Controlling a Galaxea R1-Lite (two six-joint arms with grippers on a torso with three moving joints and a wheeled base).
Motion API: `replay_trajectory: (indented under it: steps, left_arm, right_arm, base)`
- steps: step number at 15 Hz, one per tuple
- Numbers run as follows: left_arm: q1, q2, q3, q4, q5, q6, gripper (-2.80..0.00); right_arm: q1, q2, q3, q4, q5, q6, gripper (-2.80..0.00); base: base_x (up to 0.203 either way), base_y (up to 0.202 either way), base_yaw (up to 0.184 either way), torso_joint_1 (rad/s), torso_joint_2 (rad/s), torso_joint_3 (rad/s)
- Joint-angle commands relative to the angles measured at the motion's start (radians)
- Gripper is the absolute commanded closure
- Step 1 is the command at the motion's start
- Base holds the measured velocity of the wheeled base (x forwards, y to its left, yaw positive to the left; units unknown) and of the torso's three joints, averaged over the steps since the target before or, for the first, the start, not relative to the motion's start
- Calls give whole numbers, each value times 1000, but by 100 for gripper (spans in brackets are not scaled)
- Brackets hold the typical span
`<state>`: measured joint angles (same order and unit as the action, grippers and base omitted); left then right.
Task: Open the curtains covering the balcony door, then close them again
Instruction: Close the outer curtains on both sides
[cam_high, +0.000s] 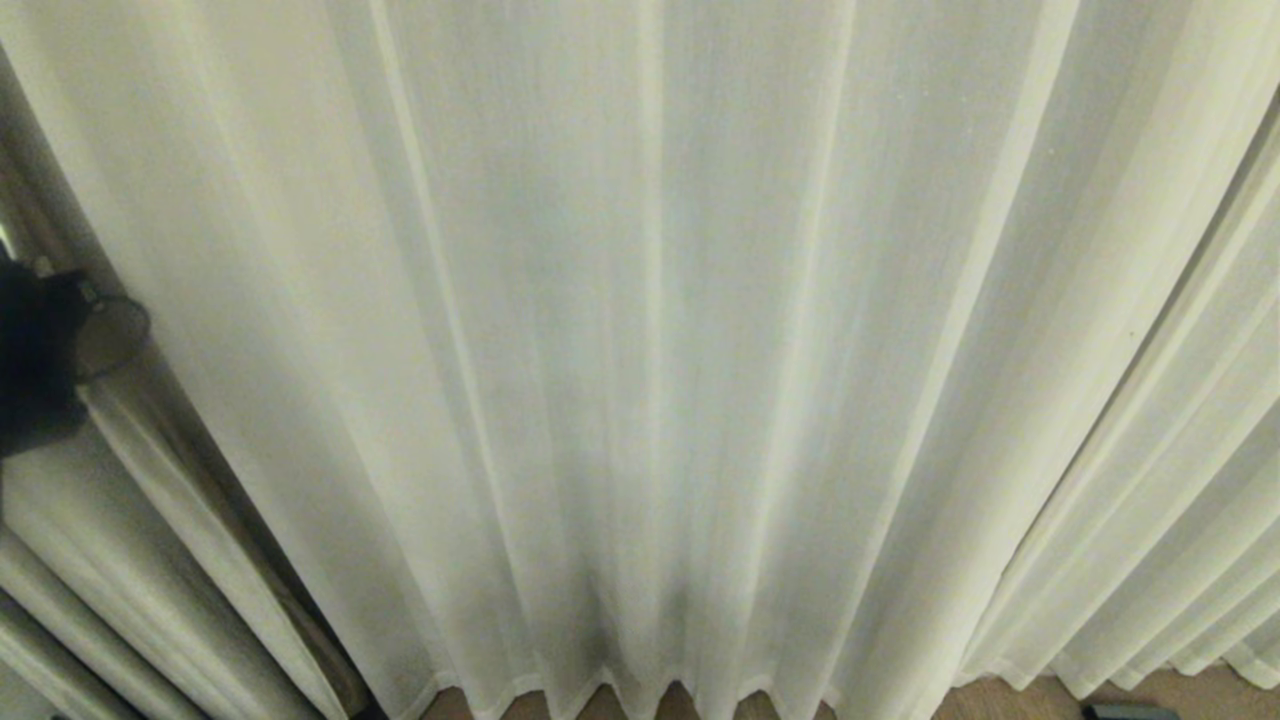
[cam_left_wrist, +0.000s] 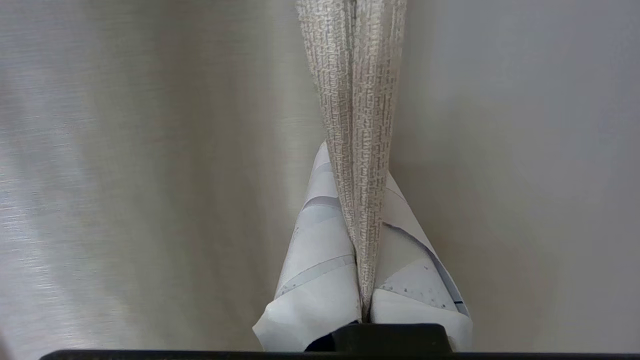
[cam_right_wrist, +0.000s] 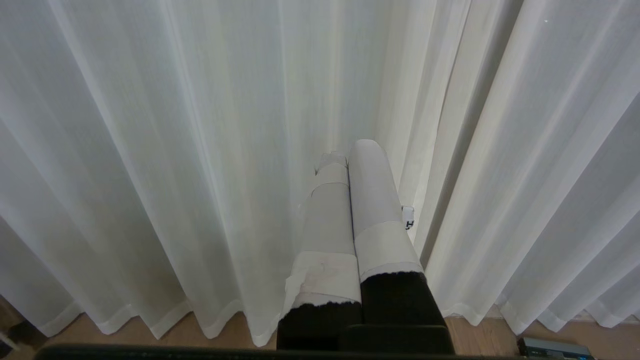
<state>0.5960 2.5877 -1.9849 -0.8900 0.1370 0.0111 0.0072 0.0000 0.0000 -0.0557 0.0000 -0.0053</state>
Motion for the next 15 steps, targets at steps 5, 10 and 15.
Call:
replay_trajectory:
  steps: [5,10,15]
  left_arm:
    - [-38,-68,1,-6,1,0,0]
    - [-63,-161,7,3,-3,-25,0]
    - [-107,-265,15,10,-38,-80,0]
  right_arm:
    - [0,0,0,-1,0,-1,0]
    - [0,0,0,-1,0,-1,0]
    - [0,0,0,-1,0,-1,0]
  base:
    - [0,0,0,0,0,0]
    - [0,0,0,0,0,0]
    - [0,0,0,0,0,0]
